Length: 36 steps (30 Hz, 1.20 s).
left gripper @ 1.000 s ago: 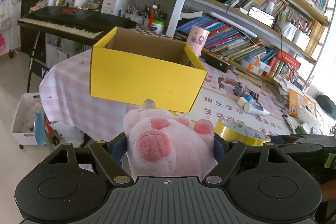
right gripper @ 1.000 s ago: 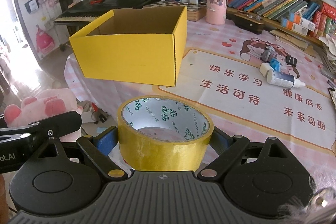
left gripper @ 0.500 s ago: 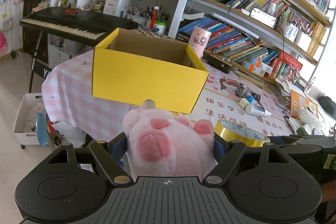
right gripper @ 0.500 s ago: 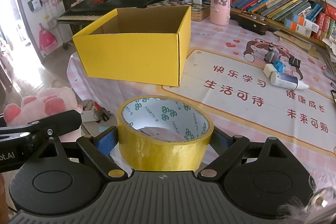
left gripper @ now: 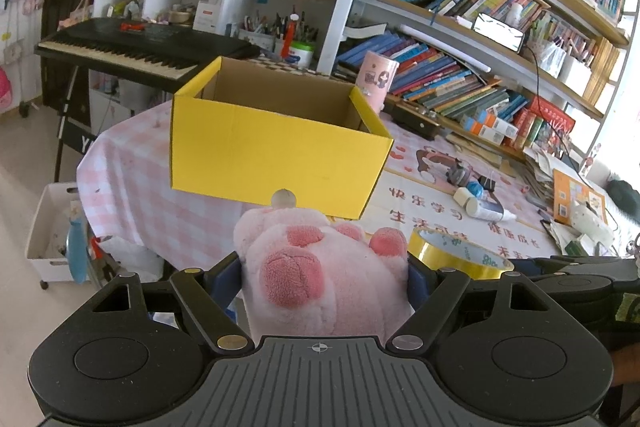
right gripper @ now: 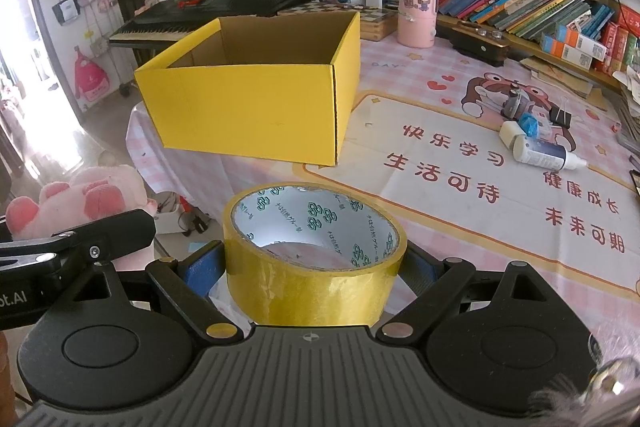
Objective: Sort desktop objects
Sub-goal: 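Lift and carry the pig and tape roll toward the yellow cardboard box with both tools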
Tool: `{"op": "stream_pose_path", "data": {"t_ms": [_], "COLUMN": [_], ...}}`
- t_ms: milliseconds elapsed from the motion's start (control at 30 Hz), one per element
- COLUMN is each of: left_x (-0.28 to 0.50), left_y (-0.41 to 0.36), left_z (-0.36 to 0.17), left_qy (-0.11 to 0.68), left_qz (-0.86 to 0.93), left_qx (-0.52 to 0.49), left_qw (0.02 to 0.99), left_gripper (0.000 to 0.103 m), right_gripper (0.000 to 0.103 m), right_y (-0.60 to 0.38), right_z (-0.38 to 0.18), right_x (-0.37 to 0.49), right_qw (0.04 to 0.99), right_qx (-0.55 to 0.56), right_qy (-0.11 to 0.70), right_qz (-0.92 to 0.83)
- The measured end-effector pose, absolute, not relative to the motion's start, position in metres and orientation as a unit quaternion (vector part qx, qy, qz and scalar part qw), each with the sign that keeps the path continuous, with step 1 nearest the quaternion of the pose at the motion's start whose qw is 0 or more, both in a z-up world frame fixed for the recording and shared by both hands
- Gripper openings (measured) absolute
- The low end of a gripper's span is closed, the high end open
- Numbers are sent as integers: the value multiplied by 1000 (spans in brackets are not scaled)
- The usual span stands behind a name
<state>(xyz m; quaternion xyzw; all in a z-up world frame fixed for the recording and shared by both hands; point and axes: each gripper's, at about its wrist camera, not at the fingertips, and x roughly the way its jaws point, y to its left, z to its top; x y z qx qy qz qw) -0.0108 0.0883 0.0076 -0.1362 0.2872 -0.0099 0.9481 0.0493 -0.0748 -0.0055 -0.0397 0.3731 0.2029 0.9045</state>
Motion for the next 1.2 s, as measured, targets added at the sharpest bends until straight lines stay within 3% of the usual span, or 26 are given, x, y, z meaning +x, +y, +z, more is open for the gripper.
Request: {"op": "stream_pose_path", "data": {"t_ms": [633, 1200], "left_x": [-10, 29], "left_y": [97, 112], "left_z": [17, 63], "left_qy": [260, 182], "left_qz": [-18, -25], "left_qx": [-128, -118], "left_qw": [957, 976], "left_gripper": [81, 81], "right_gripper": [90, 90], "right_y": [-72, -58], "right_z": [4, 59], "right_x": [50, 79], "right_qw": [914, 942], "right_qx": [-40, -63], "right_qy": [351, 251], "right_qz": [198, 213]}}
